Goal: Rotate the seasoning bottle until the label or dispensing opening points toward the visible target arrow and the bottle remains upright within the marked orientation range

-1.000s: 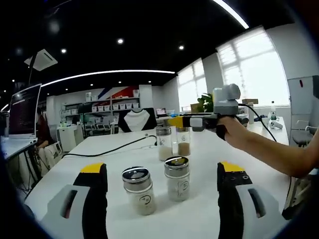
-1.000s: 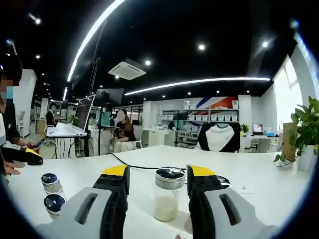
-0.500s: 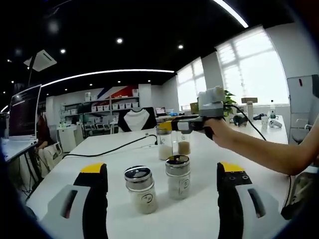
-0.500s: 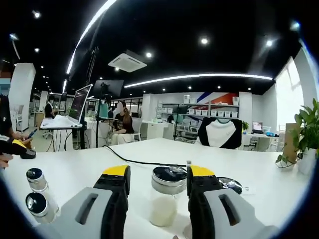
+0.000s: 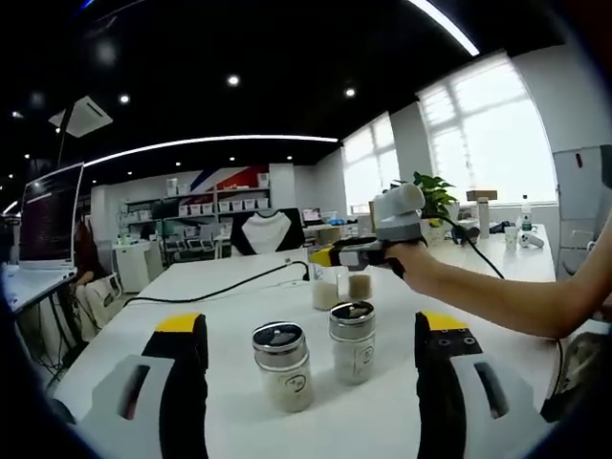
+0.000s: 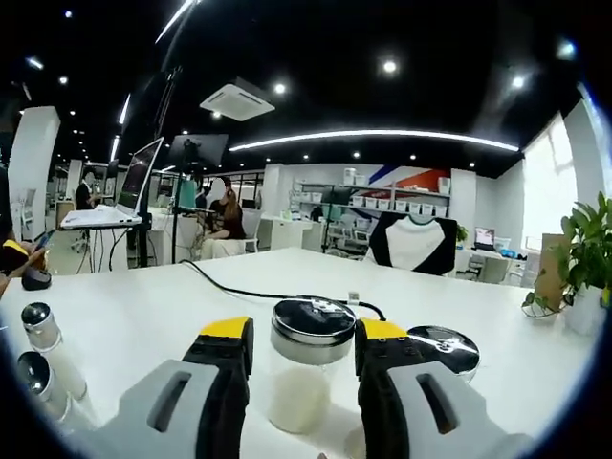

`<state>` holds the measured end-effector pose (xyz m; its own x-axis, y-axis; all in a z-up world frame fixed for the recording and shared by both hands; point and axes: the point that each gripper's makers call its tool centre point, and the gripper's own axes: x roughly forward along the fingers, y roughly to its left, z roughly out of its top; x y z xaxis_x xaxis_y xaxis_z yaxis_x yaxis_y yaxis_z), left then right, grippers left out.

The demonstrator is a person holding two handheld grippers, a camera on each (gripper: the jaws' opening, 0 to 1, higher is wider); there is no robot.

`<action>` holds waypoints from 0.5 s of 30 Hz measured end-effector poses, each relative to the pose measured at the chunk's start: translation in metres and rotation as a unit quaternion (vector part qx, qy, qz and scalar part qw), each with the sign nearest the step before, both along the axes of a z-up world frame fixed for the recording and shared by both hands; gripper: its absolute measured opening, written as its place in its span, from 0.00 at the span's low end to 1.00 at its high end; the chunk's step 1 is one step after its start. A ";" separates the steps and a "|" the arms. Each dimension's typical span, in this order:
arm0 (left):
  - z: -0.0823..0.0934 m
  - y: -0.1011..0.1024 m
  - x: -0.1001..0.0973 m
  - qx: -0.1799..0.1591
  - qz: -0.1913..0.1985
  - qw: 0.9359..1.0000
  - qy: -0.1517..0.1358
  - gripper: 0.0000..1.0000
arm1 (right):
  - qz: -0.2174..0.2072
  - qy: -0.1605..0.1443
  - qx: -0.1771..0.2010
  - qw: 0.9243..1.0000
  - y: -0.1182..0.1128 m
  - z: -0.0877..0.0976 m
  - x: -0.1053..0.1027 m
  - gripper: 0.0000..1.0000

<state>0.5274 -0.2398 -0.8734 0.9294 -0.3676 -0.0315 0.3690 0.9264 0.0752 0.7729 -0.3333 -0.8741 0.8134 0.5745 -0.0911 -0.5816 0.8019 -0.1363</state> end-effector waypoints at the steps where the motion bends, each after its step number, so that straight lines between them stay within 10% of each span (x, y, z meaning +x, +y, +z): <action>1: -0.001 0.000 0.000 0.000 0.001 1.000 0.001 0.95 | -0.001 0.001 0.000 1.000 0.001 0.000 0.000 0.41; 15: 0.005 0.002 0.004 -0.007 -0.005 1.000 -0.004 0.91 | -0.032 0.012 -0.009 0.999 0.000 -0.008 0.013 0.36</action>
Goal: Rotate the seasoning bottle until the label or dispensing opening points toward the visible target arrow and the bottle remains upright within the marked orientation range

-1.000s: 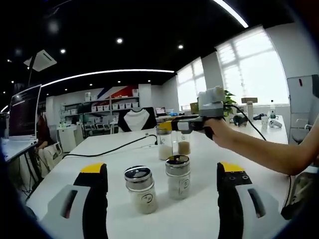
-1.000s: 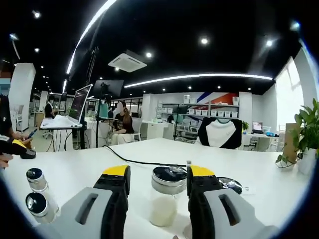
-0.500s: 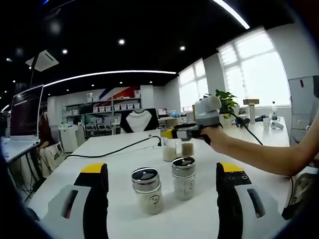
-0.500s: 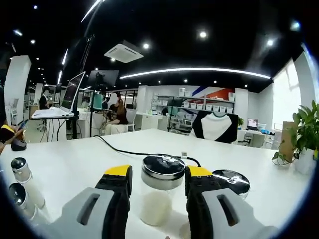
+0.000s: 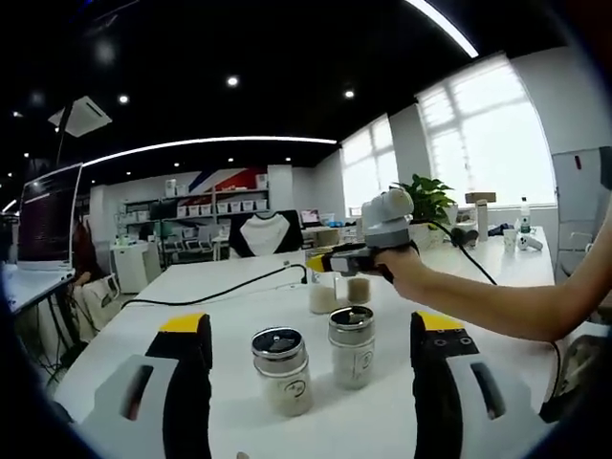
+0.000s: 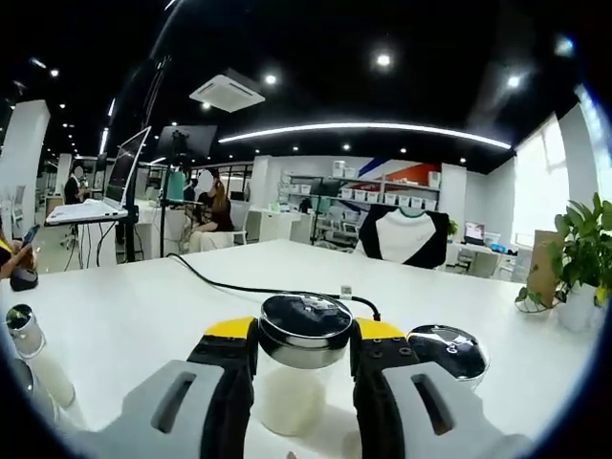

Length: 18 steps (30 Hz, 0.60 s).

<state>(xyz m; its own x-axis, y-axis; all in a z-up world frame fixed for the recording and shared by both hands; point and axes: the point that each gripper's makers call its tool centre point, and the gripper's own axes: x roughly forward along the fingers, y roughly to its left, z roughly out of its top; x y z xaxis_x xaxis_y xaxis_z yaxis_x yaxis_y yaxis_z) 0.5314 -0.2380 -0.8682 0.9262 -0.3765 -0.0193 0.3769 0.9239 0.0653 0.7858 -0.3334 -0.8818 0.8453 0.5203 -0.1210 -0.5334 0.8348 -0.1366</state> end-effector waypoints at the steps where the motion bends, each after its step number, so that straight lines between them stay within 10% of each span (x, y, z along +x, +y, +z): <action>1: -0.001 0.001 0.000 -0.001 0.001 1.000 0.003 0.91 | -0.001 -0.001 -0.001 1.000 0.000 0.000 0.000 0.36; 18: 0.008 0.002 0.001 -0.025 -0.009 1.000 -0.016 0.89 | 0.006 -0.013 0.014 1.000 0.001 -0.002 -0.026 0.35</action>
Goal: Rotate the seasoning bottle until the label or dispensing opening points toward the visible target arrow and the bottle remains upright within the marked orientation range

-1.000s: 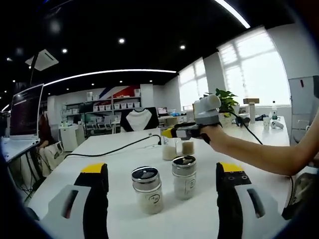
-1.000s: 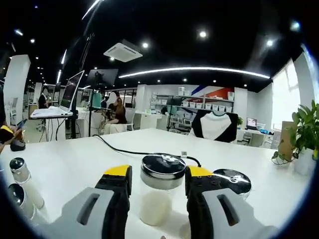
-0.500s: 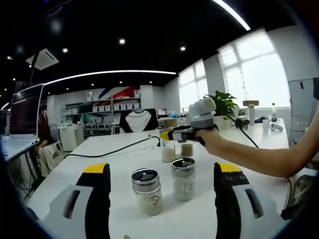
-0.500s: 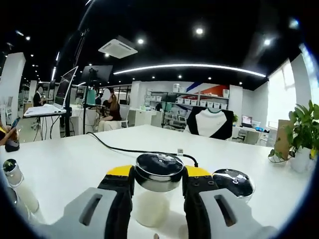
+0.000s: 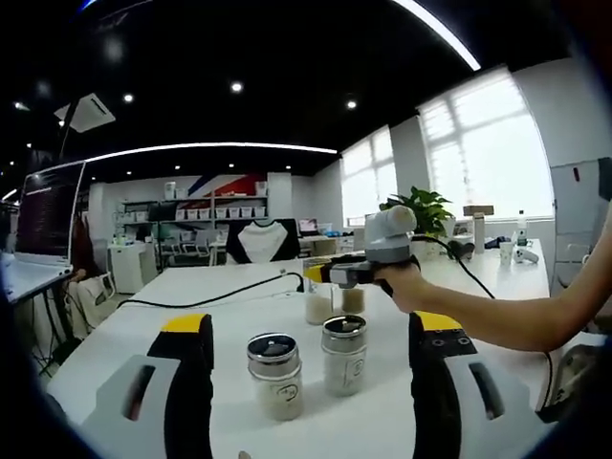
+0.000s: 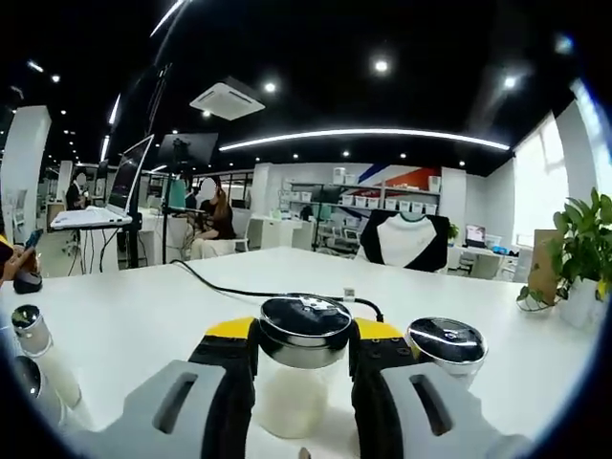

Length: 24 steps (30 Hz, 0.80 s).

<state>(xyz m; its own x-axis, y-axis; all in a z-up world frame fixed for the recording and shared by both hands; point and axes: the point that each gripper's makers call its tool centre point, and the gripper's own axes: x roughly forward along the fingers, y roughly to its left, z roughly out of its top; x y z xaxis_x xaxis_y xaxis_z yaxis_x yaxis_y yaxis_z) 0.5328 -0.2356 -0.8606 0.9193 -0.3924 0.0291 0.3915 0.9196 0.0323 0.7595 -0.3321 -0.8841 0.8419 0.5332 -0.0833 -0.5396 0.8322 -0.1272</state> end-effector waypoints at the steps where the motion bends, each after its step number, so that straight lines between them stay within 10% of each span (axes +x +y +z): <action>1: 0.000 -0.001 -0.001 -0.006 -0.003 1.000 -0.003 0.89 | 0.000 0.001 0.003 1.000 -0.001 0.000 -0.003 0.35; 24: -0.001 -0.038 -0.006 -0.019 -0.056 0.998 -0.007 0.84 | 0.043 0.000 0.012 0.999 -0.026 0.002 -0.055 0.34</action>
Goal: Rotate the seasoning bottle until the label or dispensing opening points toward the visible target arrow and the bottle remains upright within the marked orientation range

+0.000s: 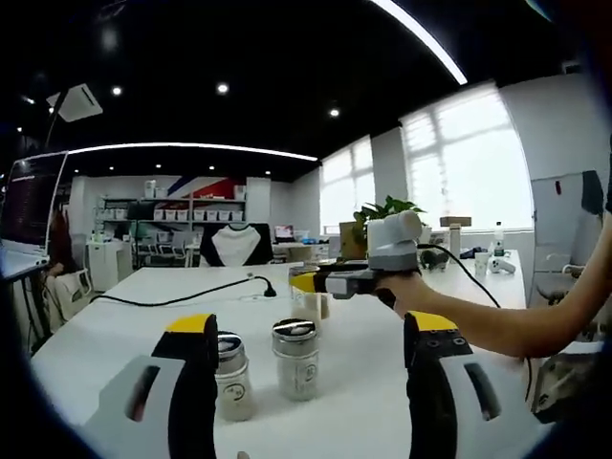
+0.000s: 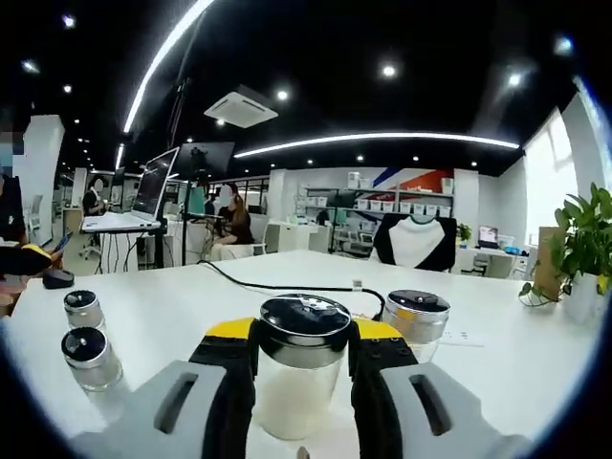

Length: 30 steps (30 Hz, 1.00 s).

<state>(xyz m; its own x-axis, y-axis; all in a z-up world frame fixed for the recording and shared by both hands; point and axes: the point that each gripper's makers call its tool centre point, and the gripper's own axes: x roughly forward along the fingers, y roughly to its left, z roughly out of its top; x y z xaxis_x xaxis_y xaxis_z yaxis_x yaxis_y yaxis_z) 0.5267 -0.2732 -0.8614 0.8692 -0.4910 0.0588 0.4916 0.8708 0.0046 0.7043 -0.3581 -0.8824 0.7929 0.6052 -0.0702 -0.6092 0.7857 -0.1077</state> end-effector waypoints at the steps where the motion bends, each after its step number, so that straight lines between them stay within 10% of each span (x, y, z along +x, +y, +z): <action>1: 0.000 -0.002 0.000 0.004 0.000 1.000 0.000 0.84 | 0.004 -0.001 0.000 1.000 -0.001 0.000 -0.004 0.34; 30: -0.016 -0.058 -0.021 0.033 -0.059 0.997 0.023 0.81 | 0.111 -0.003 0.013 0.994 -0.028 0.002 -0.066 0.34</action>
